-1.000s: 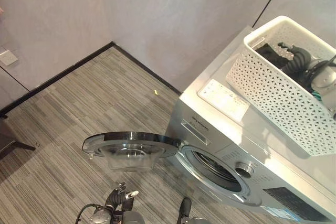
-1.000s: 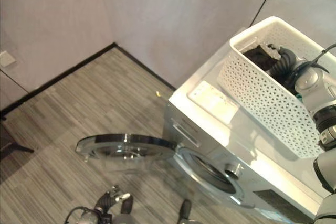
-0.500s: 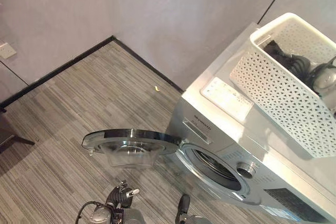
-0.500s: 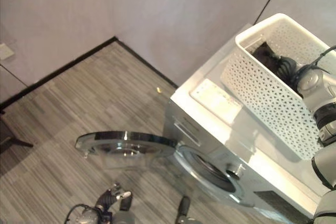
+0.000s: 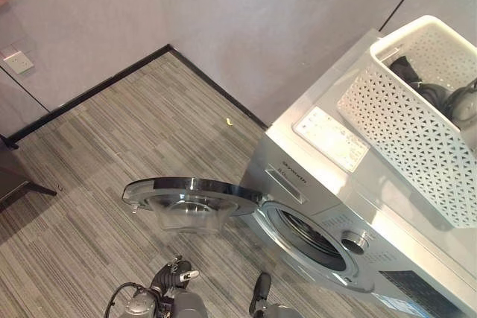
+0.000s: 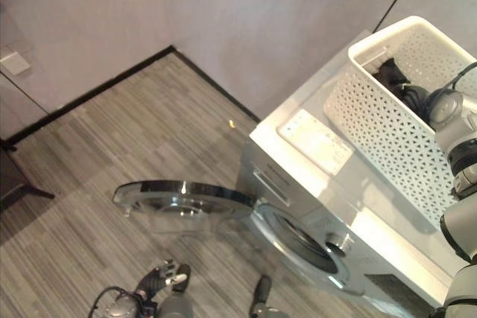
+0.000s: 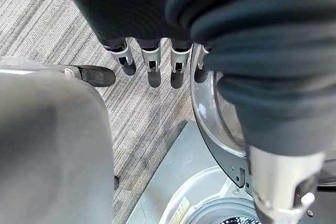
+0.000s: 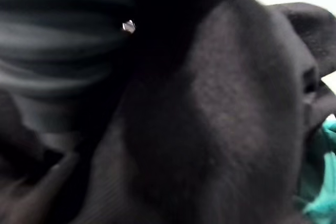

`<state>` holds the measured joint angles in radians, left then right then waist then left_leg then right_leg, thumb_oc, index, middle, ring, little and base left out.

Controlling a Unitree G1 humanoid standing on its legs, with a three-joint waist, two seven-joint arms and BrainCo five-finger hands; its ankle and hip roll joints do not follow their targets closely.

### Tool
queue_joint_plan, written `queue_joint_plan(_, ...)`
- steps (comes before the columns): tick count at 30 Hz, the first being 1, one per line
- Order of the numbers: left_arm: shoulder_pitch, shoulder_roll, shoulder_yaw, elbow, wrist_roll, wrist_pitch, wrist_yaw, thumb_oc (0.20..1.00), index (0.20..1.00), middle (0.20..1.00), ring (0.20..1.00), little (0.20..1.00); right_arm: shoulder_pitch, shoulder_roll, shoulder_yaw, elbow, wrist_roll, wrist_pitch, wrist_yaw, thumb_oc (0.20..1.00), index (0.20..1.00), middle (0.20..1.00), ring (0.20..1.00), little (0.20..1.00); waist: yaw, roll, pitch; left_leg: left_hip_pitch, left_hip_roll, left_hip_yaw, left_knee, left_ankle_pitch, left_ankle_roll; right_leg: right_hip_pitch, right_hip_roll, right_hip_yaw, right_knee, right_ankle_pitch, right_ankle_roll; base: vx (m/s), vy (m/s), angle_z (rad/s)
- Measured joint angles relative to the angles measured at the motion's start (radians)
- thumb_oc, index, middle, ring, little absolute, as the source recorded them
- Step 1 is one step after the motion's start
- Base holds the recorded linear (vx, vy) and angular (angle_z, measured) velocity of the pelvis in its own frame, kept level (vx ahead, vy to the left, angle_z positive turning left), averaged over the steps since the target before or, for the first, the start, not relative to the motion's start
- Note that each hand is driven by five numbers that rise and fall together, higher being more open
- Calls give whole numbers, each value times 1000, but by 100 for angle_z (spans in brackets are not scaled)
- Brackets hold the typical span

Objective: Grab the laundry basket,head to the washer,open it,put in the laundry and shut it.

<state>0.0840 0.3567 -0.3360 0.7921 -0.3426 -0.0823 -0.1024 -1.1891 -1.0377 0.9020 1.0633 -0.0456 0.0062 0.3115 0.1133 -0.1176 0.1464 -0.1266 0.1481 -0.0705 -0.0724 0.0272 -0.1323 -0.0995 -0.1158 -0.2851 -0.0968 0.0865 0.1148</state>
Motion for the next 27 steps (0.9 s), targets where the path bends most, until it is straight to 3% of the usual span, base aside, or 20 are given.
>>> queue_joint_plan(8, -19, -14, 1, 8, 1, 6, 0, 1000, 1000, 1000, 1000, 1000, -3, 3, -89, 56, 19, 4, -46, 200, 200, 200, 200, 200, 10, 35, -12, 32, -3, -1, -2, 1, 1, 34, -4, -1, 8, 2, -2, 8, 8, 0)
queue_joint_plan(14, -26, -26, 19, 46, 2, 10, 16, 1000, 1000, 1000, 1000, 1000, -14, 0, -202, 13, 121, 20, -141, 200, 200, 200, 200, 200, -27, 49, -32, 79, -3, 3, -13, 0, 1, 72, -6, 2, 8, 1, -2, 26, 51, -2)
queue_joint_plan(19, -19, -55, 54, 57, 9, 14, 41, 1000, 1000, 1000, 1000, 1000, -14, -29, -323, -181, 180, 31, -274, 200, 200, 200, 200, 200, -68, 55, -51, 109, -3, 2, -19, 2, 5, 101, -5, 3, 8, 0, -2, 25, 47, 0)
queue_joint_plan(23, -2, -60, 56, 55, 10, 21, 52, 1000, 1000, 1000, 1000, 1000, -3, -59, -419, -293, 181, 11, -357, 200, 200, 200, 200, 200, -72, 65, -71, 128, -3, 2, -19, 1, 7, 119, -5, 3, 8, -2, -2, 20, 51, 0)
queue_joint_plan(27, 23, -61, 61, 40, 41, 25, 57, 1000, 1000, 1000, 1000, 1000, 126, -123, -578, -474, 70, 12, -460, 200, 200, 200, 200, 200, -69, 77, -88, 144, -8, 1, -19, -2, 12, 137, -11, 1, 7, -7, 0, -4, 66, 2)
